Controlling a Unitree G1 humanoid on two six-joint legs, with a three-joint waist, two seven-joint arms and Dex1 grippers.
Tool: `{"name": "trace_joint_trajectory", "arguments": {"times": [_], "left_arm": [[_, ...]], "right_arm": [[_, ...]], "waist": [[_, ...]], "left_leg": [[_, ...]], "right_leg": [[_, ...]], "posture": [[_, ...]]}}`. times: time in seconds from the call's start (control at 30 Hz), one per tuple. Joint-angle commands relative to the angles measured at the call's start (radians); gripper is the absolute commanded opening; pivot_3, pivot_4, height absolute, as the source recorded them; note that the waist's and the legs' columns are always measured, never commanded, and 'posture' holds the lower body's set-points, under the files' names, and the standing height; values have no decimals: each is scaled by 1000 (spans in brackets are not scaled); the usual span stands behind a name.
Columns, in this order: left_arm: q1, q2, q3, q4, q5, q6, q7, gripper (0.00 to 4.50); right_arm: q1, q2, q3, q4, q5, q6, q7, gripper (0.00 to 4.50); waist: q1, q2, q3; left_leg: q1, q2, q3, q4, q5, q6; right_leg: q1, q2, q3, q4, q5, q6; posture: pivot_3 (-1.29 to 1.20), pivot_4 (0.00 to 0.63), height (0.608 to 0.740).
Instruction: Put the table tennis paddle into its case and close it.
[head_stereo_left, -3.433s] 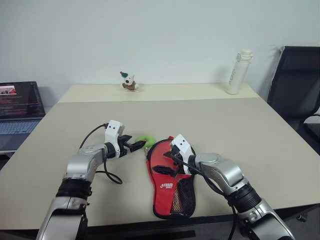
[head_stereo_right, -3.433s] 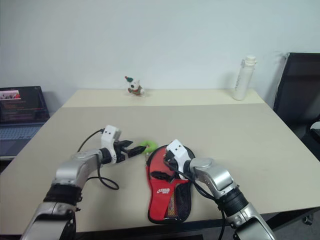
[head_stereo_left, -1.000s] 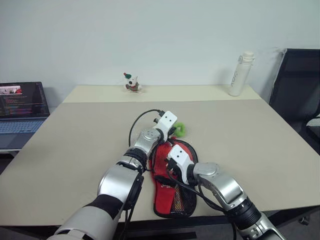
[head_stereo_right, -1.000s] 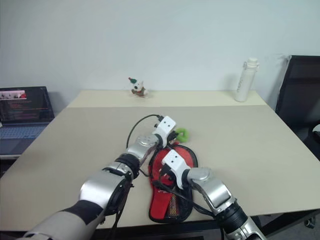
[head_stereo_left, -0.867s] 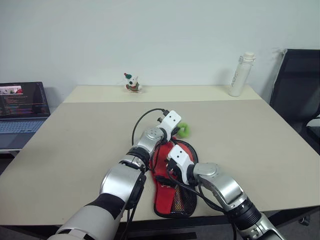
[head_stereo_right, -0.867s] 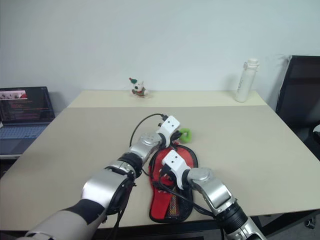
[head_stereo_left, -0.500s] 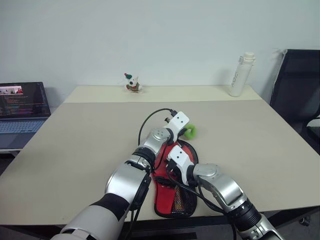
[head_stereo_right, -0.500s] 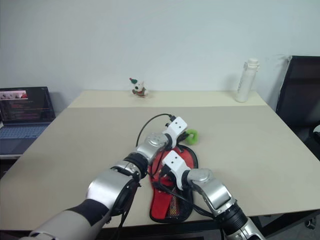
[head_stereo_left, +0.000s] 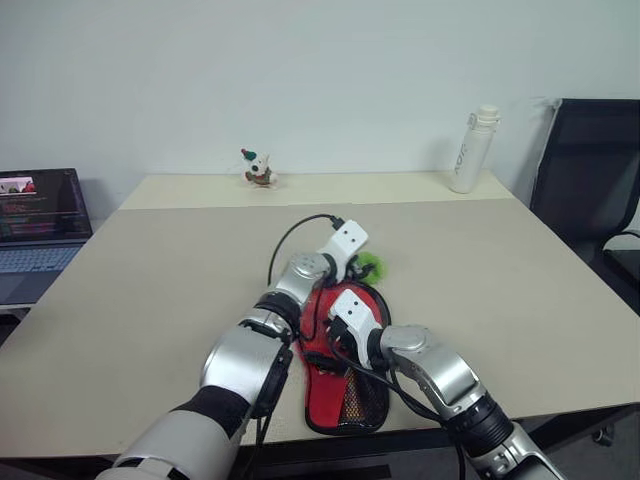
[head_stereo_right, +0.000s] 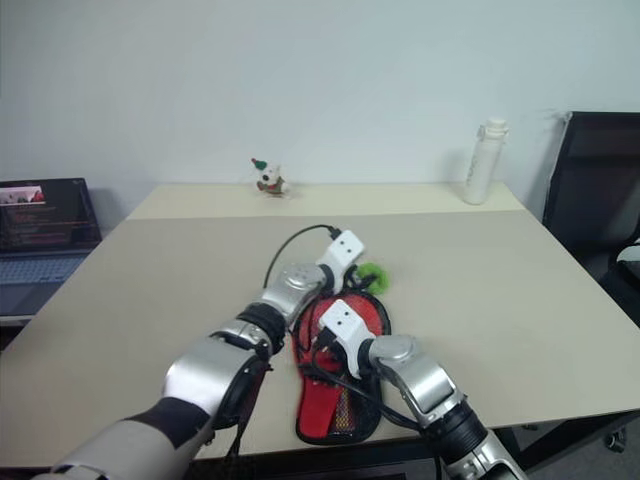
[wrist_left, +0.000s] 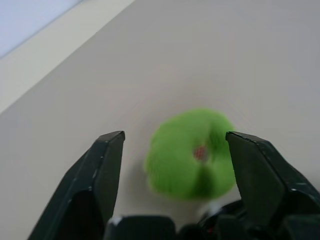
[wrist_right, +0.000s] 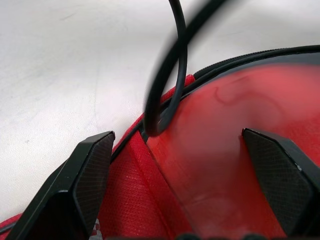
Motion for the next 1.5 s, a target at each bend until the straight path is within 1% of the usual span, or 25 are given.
{"name": "trace_joint_trajectory", "arguments": {"times": [0.03, 0.13, 0.27, 0.33, 0.43, 0.5, 0.57, 0.63, 0.73, 0.83, 0.9, 0.97, 1.03, 1.1, 1.2, 1.3, 1.5], "left_arm": [[0, 79, 34, -67, -28, -19, -1, 3333], [17, 160, 81, -119, -73, -18, -26, 3333], [77, 233, 141, -231, -148, 33, -82, 3333], [128, 253, 178, -327, -207, 90, -130, 3333], [250, 252, 224, -576, -356, 258, -274, 3333], [326, 257, 221, -715, -414, 349, -332, 3333], [396, 271, 204, -821, -424, 402, -348, 3333], [450, 279, 188, -900, -427, 440, -350, 3333], [490, 281, 158, -965, -421, 476, -349, 3333], [498, 277, 114, -984, -406, 479, -359, 3333], [502, 268, 79, -995, -406, 479, -380, 3333], [511, 261, 53, -1006, -415, 490, -403, 3333], [529, 259, 16, -1023, -422, 501, -446, 3333], [545, 261, -21, -1021, -409, 502, -474, 3333], [550, 260, -43, -972, -391, 486, -479, 3333], [557, 259, -54, -944, -381, 472, -481, 3333], [573, 242, -48, -948, -384, 476, -462, 3333]], "right_arm": [[26, -7, 10, 66, -6, 68, -7, 4500], [14, -1, -14, 41, 9, 87, -9, 4500], [-1, -7, -39, -4, 23, 121, -7, 4500], [-4, -13, -55, -33, 37, 144, -1, 4500], [-9, -34, -91, -110, 92, 199, 30, 4500], [-18, -51, -120, -160, 136, 239, 54, 4500], [-35, -84, -142, -216, 177, 276, 84, 4500], [-59, -141, -160, -285, 218, 303, 127, 4500], [-102, -214, -208, -356, 292, 349, 178, 4500], [-147, -291, -259, -369, 354, 360, 236, 4500], [-190, -346, -306, -317, 374, 337, 270, 4500], [-227, -381, -332, -236, 363, 297, 271, 4500], [-268, -404, -328, -110, 307, 213, 253, 4500], [-321, -395, -325, 29, 250, 126, 209, 4500], [-414, -321, -342, 244, 189, 19, 104, 4500], [-478, -247, -341, 408, 144, -75, 45, 4500], [-573, -32, -376, 772, 74, -290, -184, 4500]], "waist": [[-1, 0, 0], [-1, 0, 0], [2, 0, 0], [3, 0, 0], [6, 0, 0], [8, 0, 0], [9, 0, 0], [9, 0, 0], [10, 0, 0], [11, 0, 0], [12, 0, 0], [12, 0, 1], [12, 0, 1], [8, 0, 1], [1, 1, 2], [-5, 2, 2], [-6, 2, 2]], "left_leg": [[0, 0, 0, 0, 0, 0], [0, 0, 0, 0, 0, 0], [0, 0, 0, 0, 0, 0], [0, 0, 0, 0, 0, 0], [-1, 1, 0, 0, 0, 0], [-2, 2, 0, 1, 0, 0], [-3, 2, -1, 1, 0, 0], [-3, 2, 0, 1, 0, 0], [-3, 1, -1, 1, 0, 0], [-3, 1, -2, 1, 0, 0], [-3, 0, -2, 1, -1, 1], [-3, 0, -1, 1, -1, 2], [-3, 0, -1, 1, -1, 2], [-3, 0, 0, 1, -1, 2], [-3, 1, 1, 1, -1, 1], [-3, 1, 1, 0, -1, 1], [-3, 2, 2, 0, -1, 1]], "right_leg": [[0, 0, 0, 0, 0, 0], [0, 0, 0, 0, 0, 0], [0, 0, 0, 0, 0, -1], [0, 0, 0, 0, 0, -1], [0, -1, 0, 0, 1, -1], [-1, -1, -1, 0, 1, -1], [-1, -1, -1, 0, 1, -1], [-2, -1, -1, 0, 1, -1], [-2, 0, -1, 0, 1, -1], [-2, 0, -1, 0, 1, -1], [-1, 0, -1, -1, 1, -1], [-2, 0, -1, -1, 1, -1], [-2, 0, 0, -1, 1, -1], [-2, 0, 0, -1, 1, -1], [-3, 0, 1, -1, 1, -1], [-3, 0, 2, -1, 1, -1], [-3, -1, 1, -2, 1, -1]], "posture": [[0, 150, 740], [0, 150, 740], [0, 150, 740], [0, 150, 740], [0, 150, 740], [0, 150, 740], [0, 150, 740], [0, 150, 740], [0, 150, 740], [0, 150, 740], [0, 150, 740], [0, 150, 740], [0, 150, 740], [0, 150, 740], [0, 150, 740], [0, 150, 740], [0, 150, 740]]}}
